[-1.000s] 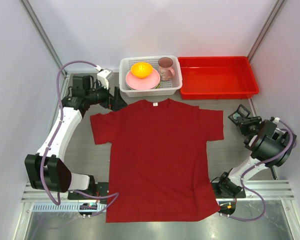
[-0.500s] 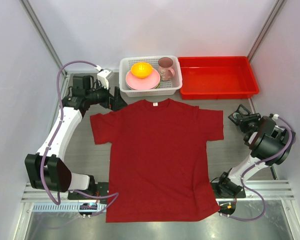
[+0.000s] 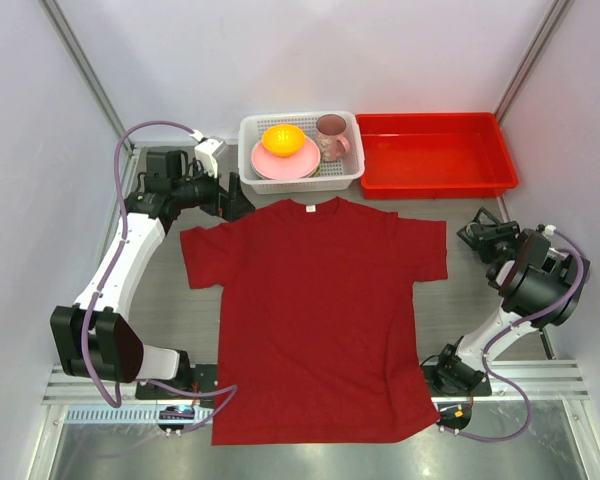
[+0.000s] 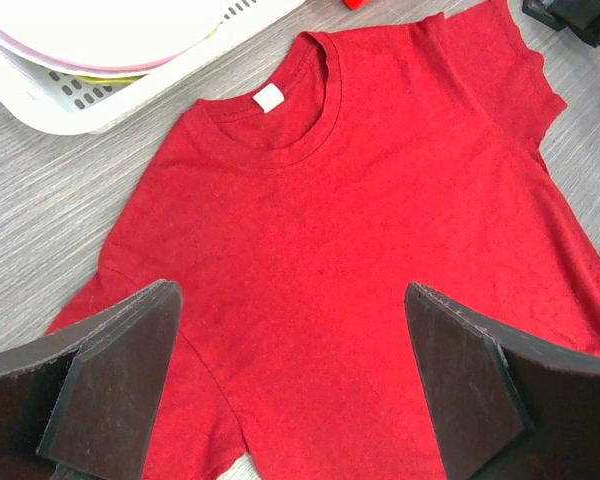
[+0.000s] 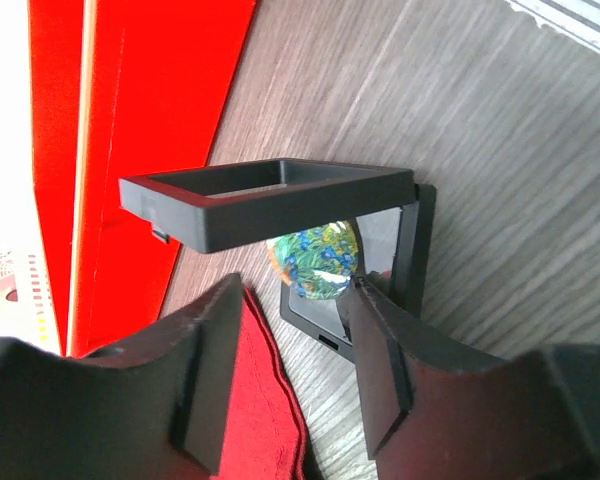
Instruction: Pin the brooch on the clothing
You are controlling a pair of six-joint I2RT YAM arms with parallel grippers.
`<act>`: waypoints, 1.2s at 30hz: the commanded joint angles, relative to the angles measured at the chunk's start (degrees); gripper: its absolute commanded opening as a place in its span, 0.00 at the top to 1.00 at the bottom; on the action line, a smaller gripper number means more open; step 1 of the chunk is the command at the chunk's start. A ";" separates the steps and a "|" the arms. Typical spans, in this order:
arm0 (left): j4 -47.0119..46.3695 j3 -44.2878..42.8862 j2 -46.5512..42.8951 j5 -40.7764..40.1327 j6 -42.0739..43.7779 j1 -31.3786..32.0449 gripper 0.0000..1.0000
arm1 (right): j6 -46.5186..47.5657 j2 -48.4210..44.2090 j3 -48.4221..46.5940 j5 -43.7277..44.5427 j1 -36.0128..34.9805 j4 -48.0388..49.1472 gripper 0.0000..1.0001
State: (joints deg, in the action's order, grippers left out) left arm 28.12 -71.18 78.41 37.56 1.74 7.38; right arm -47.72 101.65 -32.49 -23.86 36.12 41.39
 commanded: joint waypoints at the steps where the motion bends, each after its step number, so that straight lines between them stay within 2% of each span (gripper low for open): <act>1: -2.63 -0.63 -0.10 0.41 -0.33 0.09 0.02 | 3.51 -0.92 -1.52 3.90 -0.35 -2.53 0.44; 5: -2.54 -0.37 0.16 0.41 -0.24 0.09 0.02 | 4.30 -1.19 -2.31 3.99 -0.70 -4.12 0.34; 10: -2.72 -0.45 0.25 0.41 -0.33 0.09 0.02 | 6.76 -0.84 -3.10 6.10 -1.58 -7.01 0.38; 16: -2.72 -0.28 0.34 0.32 -0.33 0.09 0.02 | 6.24 -0.57 -3.19 6.10 -1.75 -7.19 0.55; 17: -2.63 -0.28 0.34 0.41 -0.24 0.09 0.02 | 6.33 -0.48 -3.11 6.19 -1.75 -7.11 0.62; 19: -2.72 -0.28 0.25 0.41 -0.24 0.09 0.02 | 6.15 0.66 -3.10 5.41 -1.75 -5.71 0.69; 20: -2.63 -0.28 0.34 0.41 -0.33 0.18 0.02 | 5.46 1.09 -3.28 4.18 -1.75 -5.35 0.76; 25: -2.28 -0.01 -0.10 0.32 0.20 0.09 0.02 | 4.39 1.19 -2.93 3.11 -1.75 -2.10 0.92; 26: -2.28 0.07 -0.19 0.32 0.37 0.09 0.02 | 4.57 0.93 -2.67 3.03 -1.67 -1.84 0.98; 36: -1.40 -0.54 -0.45 0.32 0.90 0.09 0.02 | 3.08 -6.45 0.14 2.15 -1.14 0.80 0.99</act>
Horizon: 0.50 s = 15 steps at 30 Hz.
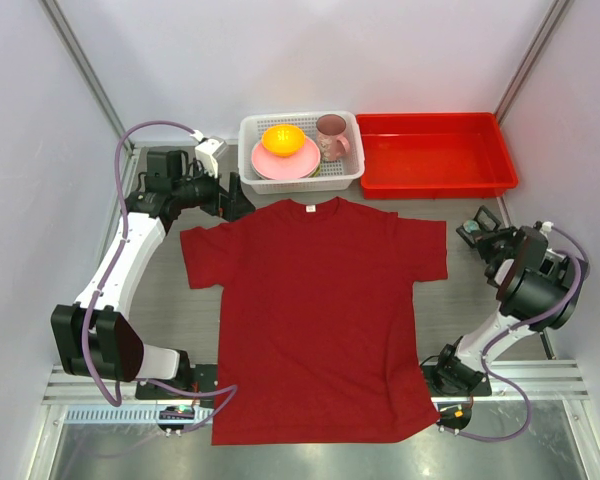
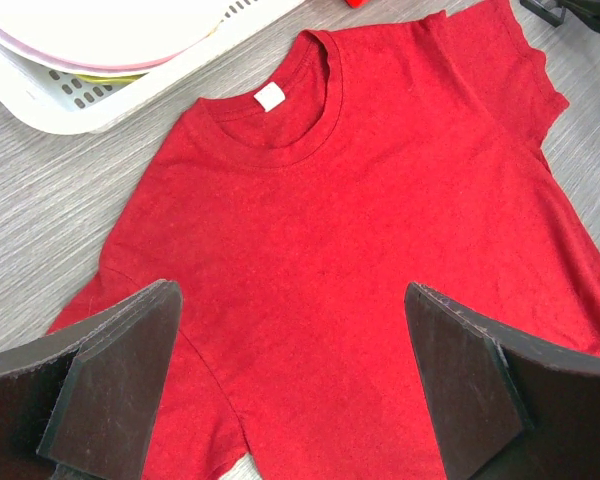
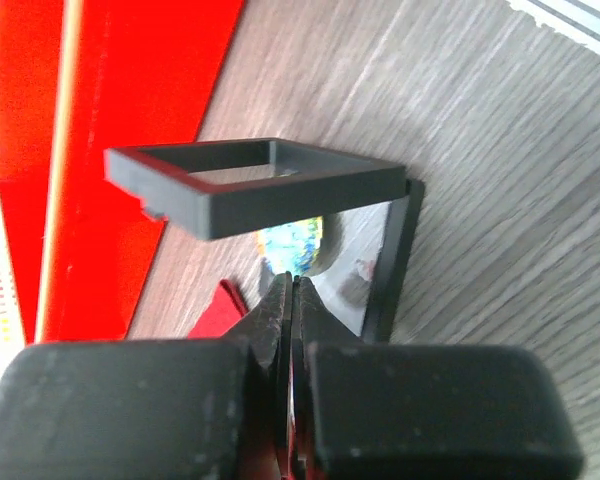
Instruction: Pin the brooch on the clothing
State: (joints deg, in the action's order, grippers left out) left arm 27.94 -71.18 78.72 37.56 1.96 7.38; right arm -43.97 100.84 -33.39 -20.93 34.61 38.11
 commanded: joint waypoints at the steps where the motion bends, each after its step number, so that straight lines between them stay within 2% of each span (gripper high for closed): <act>1: -0.96 -0.54 -0.85 0.32 0.85 0.09 0.02 | -0.86 -6.43 1.30 -0.95 0.54 4.17 0.99; 6: -0.26 -1.16 -0.67 0.50 1.03 0.09 0.02 | -0.77 -10.74 2.62 -2.27 0.63 4.17 0.99; 8: -0.08 -1.42 -0.76 0.41 1.21 0.09 0.02 | 2.89 -11.27 1.58 -4.72 0.63 3.12 0.99; 10: 1.06 -1.86 -0.76 0.32 2.00 0.01 0.02 | 7.55 -12.76 -0.44 -5.00 0.46 -4.16 0.98; 11: 1.41 -2.21 -0.93 0.15 2.35 0.09 0.02 | 10.36 -13.47 -2.28 -4.56 -0.15 -6.88 0.93; 12: 2.19 -2.30 -1.02 0.06 2.79 0.09 0.02 | 17.26 -14.26 -3.69 -3.34 -0.85 -14.48 0.86; 13: 2.38 -2.30 -1.02 0.06 3.22 0.09 0.01 | 20.38 -15.66 -5.18 -1.59 -1.99 -18.73 0.69; 15: 2.38 -1.77 -1.29 -0.29 3.40 0.09 0.01 | 24.61 -16.98 -8.70 5.59 -4.98 -27.25 0.56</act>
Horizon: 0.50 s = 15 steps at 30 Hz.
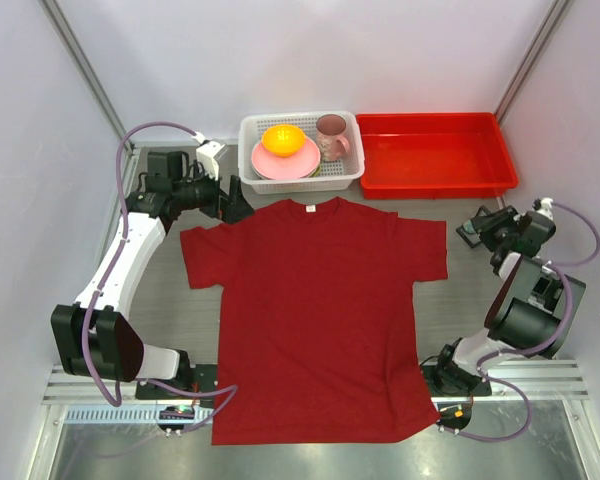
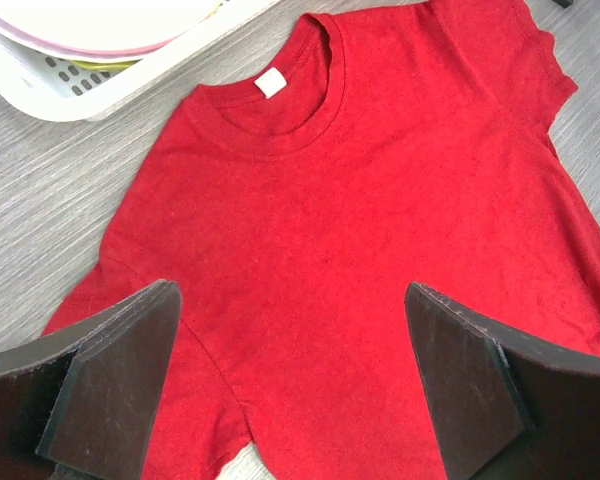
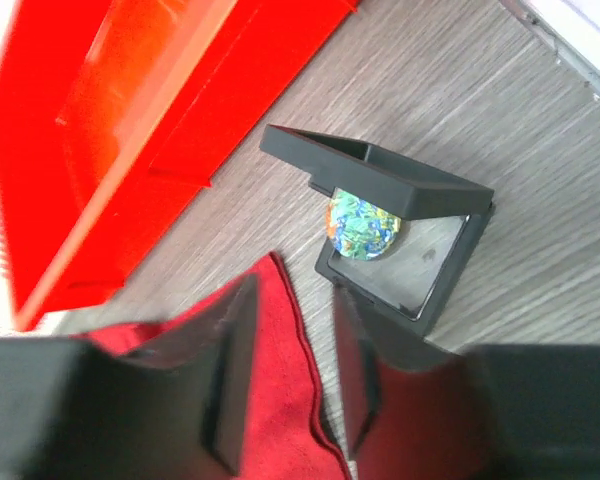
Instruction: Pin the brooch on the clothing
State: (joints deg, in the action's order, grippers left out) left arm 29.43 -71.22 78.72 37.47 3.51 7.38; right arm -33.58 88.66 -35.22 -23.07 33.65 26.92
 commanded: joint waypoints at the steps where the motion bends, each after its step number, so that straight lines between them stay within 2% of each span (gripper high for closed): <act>1: 0.80 -1.73 -1.37 -0.21 1.77 0.01 0.01 | 14.68 -5.34 -7.66 10.30 -4.81 -17.93 0.40; 2: 0.80 -1.55 -1.29 -0.03 1.77 0.09 0.01 | 14.60 -6.39 -8.89 12.67 -6.56 -19.52 0.36; 3: 0.72 -1.55 -1.20 0.05 1.59 0.09 0.01 | 14.16 -6.83 -9.33 17.83 -7.27 -21.97 0.36; 6: 0.10 -1.55 -1.02 0.14 1.15 0.09 0.01 | 9.16 -8.50 -9.51 26.20 -11.65 -24.62 0.34; 7: 0.10 -1.55 -0.94 0.14 1.06 0.09 0.01 | 6.02 -8.77 -9.69 33.72 -13.85 -25.76 0.34; 10: -0.25 -1.64 -0.58 0.32 0.62 0.09 0.01 | 2.48 -7.63 -12.58 46.57 -21.50 -29.37 0.34; 13: -0.34 -1.90 -0.50 0.67 0.45 0.09 0.01 | 2.47 -3.86 -16.35 54.50 -24.59 -31.30 0.34; 15: -0.78 -1.73 -0.41 0.76 0.53 0.01 0.01 | 1.68 -0.01 -18.64 56.20 -24.68 -34.28 0.34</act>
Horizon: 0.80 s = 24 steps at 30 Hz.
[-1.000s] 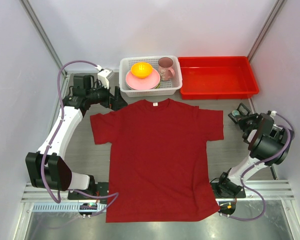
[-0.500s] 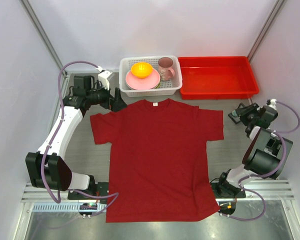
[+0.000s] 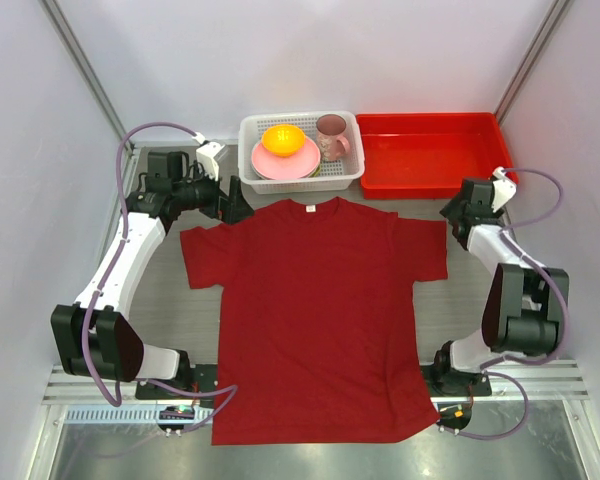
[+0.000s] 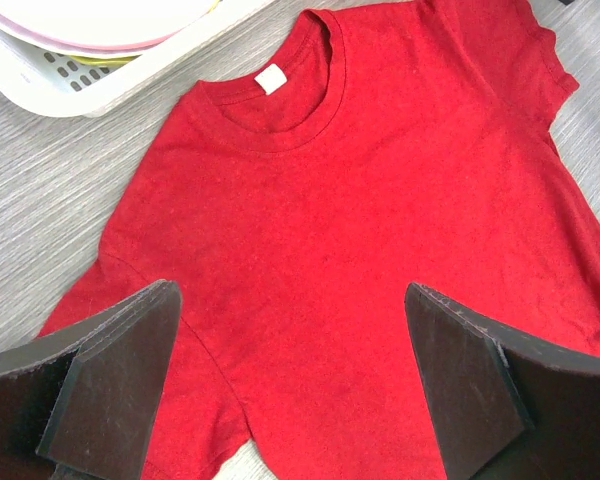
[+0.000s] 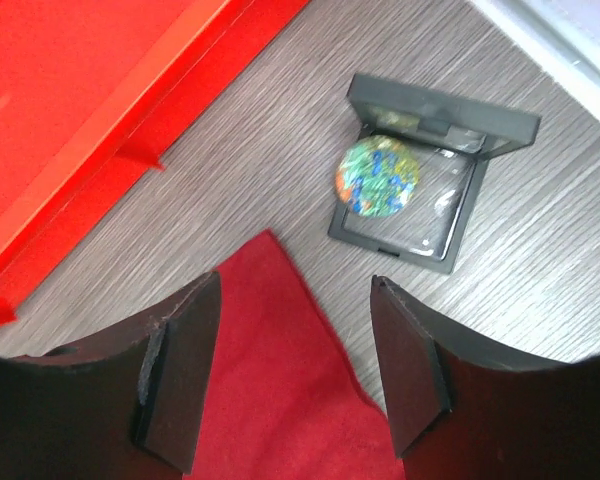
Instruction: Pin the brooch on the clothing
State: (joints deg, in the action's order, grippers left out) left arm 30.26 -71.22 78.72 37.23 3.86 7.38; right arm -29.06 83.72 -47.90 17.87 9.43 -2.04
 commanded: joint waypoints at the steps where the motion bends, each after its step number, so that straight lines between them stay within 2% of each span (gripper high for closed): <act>1: -1.87 -1.55 -0.23 1.17 0.19 0.09 0.01 | -3.63 6.09 -7.98 16.05 -0.47 -6.12 0.34; 11: -2.14 -2.52 1.26 1.61 0.45 0.09 0.01 | -6.80 14.27 -10.46 18.70 -1.08 -3.67 0.32; 24: -2.31 -2.78 1.88 1.88 0.45 0.09 0.01 | -7.06 17.87 -10.99 20.28 -1.17 -0.42 0.27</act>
State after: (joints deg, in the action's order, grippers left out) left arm 29.87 -71.37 80.73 37.60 3.66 7.38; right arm -34.70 100.31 -56.49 35.09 8.47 -5.65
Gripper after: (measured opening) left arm 0.987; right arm 0.730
